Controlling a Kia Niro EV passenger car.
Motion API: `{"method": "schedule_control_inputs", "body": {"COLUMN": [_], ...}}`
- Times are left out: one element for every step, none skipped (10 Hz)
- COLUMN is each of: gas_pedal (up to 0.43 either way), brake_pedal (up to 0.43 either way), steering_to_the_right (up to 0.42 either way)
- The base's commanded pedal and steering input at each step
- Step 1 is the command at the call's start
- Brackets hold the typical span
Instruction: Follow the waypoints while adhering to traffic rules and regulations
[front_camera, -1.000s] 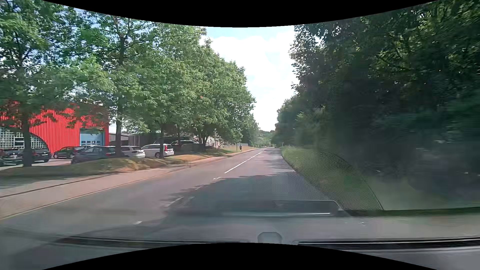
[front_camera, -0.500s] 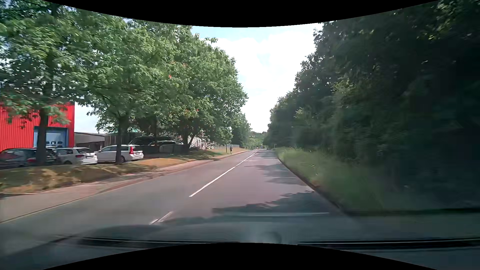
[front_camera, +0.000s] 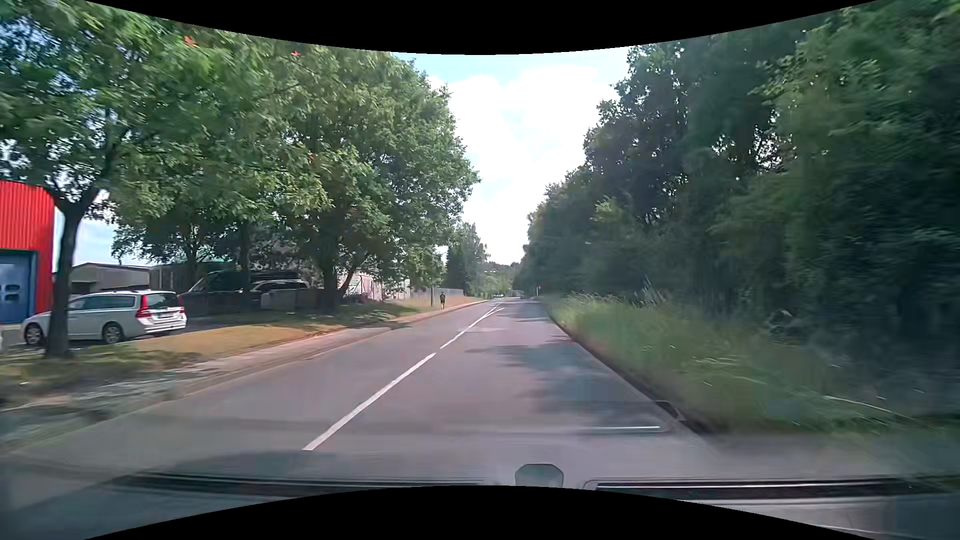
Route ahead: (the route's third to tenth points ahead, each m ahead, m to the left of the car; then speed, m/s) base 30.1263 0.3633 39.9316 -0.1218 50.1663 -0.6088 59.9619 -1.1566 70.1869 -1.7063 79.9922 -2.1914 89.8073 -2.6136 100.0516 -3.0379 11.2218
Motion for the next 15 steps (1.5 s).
{"method": "schedule_control_inputs", "body": {"gas_pedal": [0.220,0.209,0.209,0.209,0.209,0.197,0.197,0.197,0.197,0.197,0.209,0.209,0.209,0.209,0.209], "brake_pedal": [0.000,0.000,0.000,0.000,0.000,0.000,0.000,0.000,0.000,0.000,0.000,0.000,0.000,0.000,0.000], "steering_to_the_right": [0.018,0.018,0.017,0.012,0.009,0.009,0.009,0.009,0.009,0.009,0.009,0.009,0.009,0.008,0.007]}}
